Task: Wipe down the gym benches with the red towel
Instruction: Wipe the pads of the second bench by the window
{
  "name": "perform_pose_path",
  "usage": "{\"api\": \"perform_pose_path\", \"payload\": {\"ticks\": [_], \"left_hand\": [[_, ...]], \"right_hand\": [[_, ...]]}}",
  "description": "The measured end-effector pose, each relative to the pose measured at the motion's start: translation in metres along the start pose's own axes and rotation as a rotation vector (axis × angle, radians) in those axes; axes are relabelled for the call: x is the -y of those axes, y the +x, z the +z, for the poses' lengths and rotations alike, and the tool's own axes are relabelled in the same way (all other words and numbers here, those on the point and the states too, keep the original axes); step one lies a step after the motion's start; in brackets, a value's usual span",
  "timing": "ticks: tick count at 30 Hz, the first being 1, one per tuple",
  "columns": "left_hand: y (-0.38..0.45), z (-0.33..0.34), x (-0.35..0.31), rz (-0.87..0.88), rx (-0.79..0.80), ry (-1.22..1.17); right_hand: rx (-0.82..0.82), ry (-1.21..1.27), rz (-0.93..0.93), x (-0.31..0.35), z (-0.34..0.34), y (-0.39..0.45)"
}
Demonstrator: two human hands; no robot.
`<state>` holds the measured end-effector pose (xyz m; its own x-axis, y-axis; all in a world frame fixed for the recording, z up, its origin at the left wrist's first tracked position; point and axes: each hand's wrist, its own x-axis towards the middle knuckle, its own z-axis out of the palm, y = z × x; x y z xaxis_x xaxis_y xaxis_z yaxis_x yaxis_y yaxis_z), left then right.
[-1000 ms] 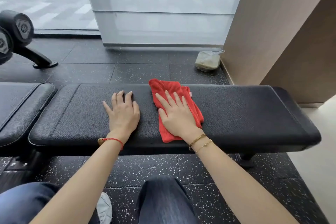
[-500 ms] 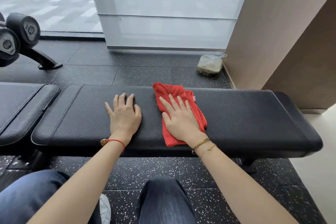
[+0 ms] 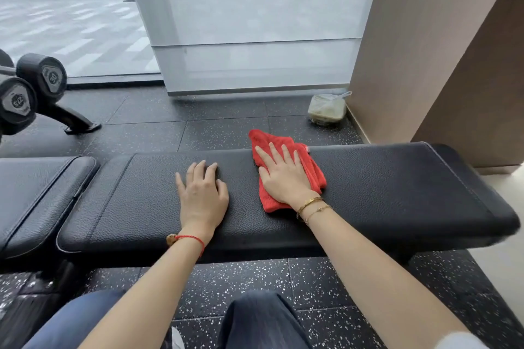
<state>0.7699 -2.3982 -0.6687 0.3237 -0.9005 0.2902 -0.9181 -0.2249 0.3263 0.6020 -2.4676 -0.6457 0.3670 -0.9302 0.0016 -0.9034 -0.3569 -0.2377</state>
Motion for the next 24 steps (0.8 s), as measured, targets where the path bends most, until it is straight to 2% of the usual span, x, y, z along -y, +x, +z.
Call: {"api": "perform_pose_path", "payload": {"ticks": [5,9,13,16,21,24], "left_hand": [[-0.001,0.001,0.002,0.044,-0.010,0.006],[-0.003,0.003,0.005,0.051,0.000,-0.008],[-0.004,0.003,0.004,0.055,0.004,-0.013],[-0.003,0.002,0.002,0.067,0.001,-0.012],[-0.011,-0.002,-0.015,0.091,-0.048,-0.113],[-0.023,0.002,-0.040,0.180,-0.060,-0.167]], "right_hand": [[0.005,-0.004,-0.054,-0.006,0.002,-0.021],[-0.060,-0.015,-0.061,-0.041,0.002,-0.051],[-0.039,-0.019,0.137,-0.090,-0.014,-0.055],[-0.011,-0.012,0.234,-0.095,-0.023,-0.040],[-0.014,-0.001,0.217,-0.087,-0.020,-0.041],[-0.021,0.009,0.158,-0.089,-0.017,-0.054]]}}
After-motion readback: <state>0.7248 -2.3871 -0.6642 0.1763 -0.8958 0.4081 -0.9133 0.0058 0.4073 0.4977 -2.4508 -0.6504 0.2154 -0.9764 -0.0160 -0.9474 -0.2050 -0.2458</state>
